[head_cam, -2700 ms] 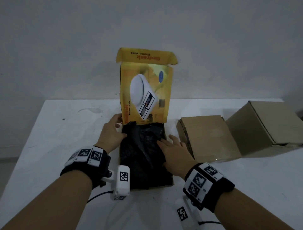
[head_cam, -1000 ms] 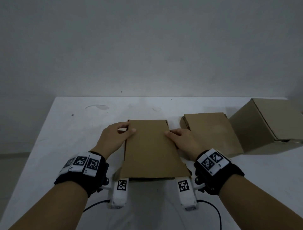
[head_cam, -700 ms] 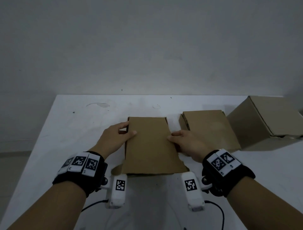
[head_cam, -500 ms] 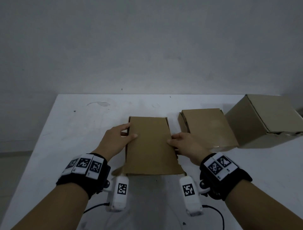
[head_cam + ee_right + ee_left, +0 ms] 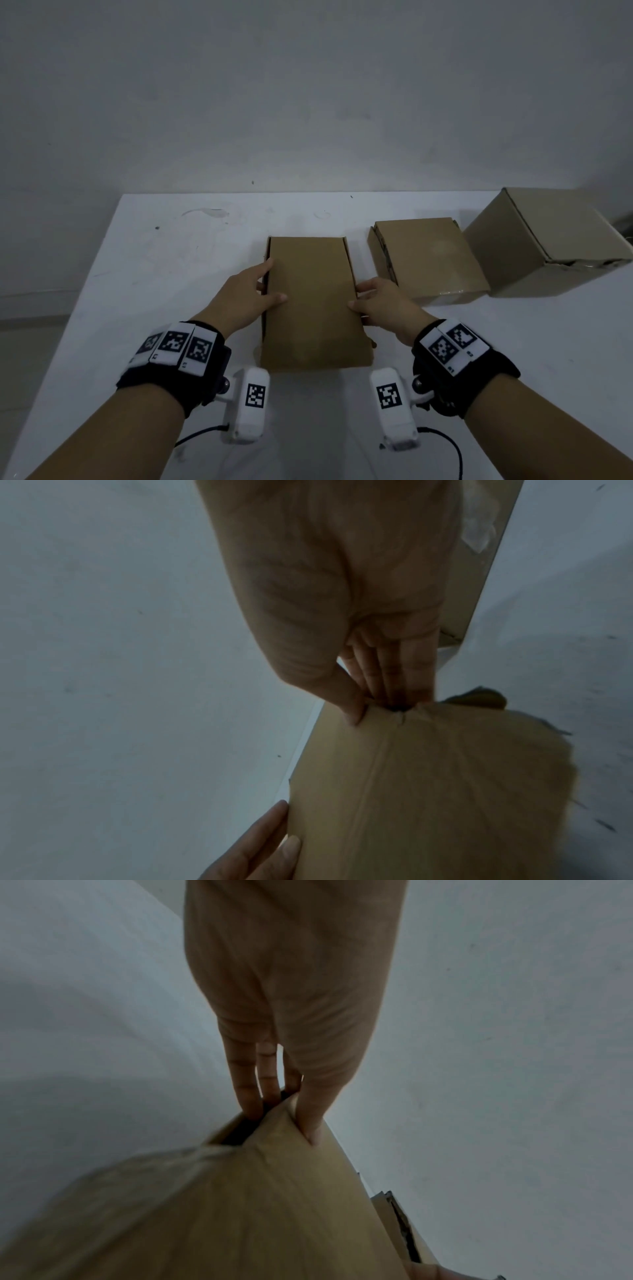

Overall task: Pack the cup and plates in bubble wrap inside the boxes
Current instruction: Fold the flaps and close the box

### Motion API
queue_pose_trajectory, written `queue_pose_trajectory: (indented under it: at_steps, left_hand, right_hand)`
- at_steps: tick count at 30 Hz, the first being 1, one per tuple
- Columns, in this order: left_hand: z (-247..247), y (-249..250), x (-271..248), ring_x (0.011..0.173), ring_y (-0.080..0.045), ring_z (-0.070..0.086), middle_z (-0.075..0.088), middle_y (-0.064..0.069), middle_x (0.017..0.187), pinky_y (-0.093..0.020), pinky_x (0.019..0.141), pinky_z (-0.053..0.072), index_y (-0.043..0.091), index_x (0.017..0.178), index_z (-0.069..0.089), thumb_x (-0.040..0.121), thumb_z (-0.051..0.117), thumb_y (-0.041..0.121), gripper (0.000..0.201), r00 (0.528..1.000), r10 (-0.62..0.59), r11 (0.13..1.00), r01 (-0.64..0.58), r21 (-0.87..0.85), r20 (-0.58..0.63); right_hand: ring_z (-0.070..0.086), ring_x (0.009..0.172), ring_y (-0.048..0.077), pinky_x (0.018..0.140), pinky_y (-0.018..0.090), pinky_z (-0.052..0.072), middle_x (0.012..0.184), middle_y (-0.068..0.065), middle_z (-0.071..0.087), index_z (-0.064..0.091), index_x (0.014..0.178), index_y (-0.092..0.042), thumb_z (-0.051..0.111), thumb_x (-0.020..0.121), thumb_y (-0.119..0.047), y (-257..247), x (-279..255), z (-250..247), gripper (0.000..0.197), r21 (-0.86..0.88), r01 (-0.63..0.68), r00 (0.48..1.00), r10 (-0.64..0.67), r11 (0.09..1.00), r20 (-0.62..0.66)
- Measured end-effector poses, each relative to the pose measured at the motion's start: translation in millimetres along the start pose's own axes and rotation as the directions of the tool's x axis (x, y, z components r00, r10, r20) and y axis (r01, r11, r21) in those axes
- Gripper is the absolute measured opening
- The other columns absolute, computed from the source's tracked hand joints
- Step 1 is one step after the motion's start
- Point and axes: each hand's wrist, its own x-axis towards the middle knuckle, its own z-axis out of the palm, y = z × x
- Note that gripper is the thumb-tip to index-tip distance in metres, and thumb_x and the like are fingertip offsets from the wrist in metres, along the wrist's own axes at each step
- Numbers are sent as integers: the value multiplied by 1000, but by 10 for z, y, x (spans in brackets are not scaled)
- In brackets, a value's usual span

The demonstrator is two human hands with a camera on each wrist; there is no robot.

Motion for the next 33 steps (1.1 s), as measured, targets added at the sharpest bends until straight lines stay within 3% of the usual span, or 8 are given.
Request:
queue_pose_trajectory:
  at_steps: [7, 13, 16, 20, 23, 28, 31, 33]
  left_hand:
    - [23, 40, -23, 123, -19, 47, 36, -2, 150, -23, 95, 36, 19, 148, 27, 87, 65, 25, 72, 999, 20, 996, -17, 83, -30]
    - [47, 24, -3, 115, -18, 50, 32, -4, 150, -22, 92, 39, 18, 147, 30, 85, 68, 28, 73, 998, 41, 992, -36, 117, -41]
    - [47, 5, 9, 122, -19, 47, 28, -1, 152, -29, 101, 41, 19, 149, 25, 78, 73, 37, 87, 1000, 24, 992, -23, 125, -6]
    - [109, 12, 8, 138, -23, 30, 16, 2, 157, -43, 112, 32, 21, 151, 15, 69, 77, 48, 106, 1000, -15, 978, 10, 209, 22]
    - [174, 41, -27, 142, -26, 14, 11, 2, 158, -43, 114, 26, 21, 151, 10, 73, 72, 52, 105, 1000, -16, 943, 18, 332, -10]
    - [256, 71, -29, 145, -27, -3, -9, 0, 159, -45, 115, 18, 20, 151, -2, 80, 65, 50, 102, 1000, -25, 910, 22, 414, 1]
    - [314, 70, -5, 145, -25, -12, -26, 0, 155, -46, 116, 14, 24, 151, -6, 79, 65, 54, 106, 998, -27, 923, 0, 384, 65]
    - [357, 55, 3, 145, -23, -16, -31, 1, 153, -46, 117, 11, 28, 150, -9, 73, 68, 59, 113, 997, -25, 934, -3, 357, 75]
  right_hand:
    - [62, 99, 26, 89, 44, 54, 106, 7, 62, 54, 118, -10, 70, 83, -17, 120, -35, 120, 39, -75, 77, 987, -86, 994, -133]
    - [65, 88, 28, 82, 45, 56, 95, 8, 62, 58, 100, -12, 70, 84, -17, 155, -51, 112, 21, -70, 90, 976, -102, 993, -192]
    - [64, 92, 25, 85, 43, 55, 85, -1, 60, 63, 100, -14, 72, 81, -15, 174, -22, 108, 20, -152, 114, 965, -145, 982, -217]
    - [64, 89, 23, 84, 42, 56, 80, -4, 59, 64, 90, -17, 74, 79, -13, 208, -17, 110, 16, -183, 112, 962, -153, 977, -227]
    - [66, 83, 23, 79, 43, 57, 80, 1, 63, 60, 77, -21, 77, 75, -14, 244, 8, 121, 18, -206, 103, 956, -154, 973, -249]
    - [67, 74, 27, 72, 45, 58, 77, 6, 66, 58, 72, -16, 78, 74, -20, 313, -7, 127, 21, -217, 89, 954, -145, 972, -262]
    - [65, 67, 20, 62, 34, 59, 79, 5, 66, 58, 76, -15, 72, 81, -27, 361, -61, 63, 19, -224, 43, 975, -90, 974, -204]
    - [64, 65, 17, 59, 29, 57, 82, 6, 65, 58, 83, -13, 67, 83, -21, 405, -135, 8, 12, -190, -28, 995, 9, 981, -99]
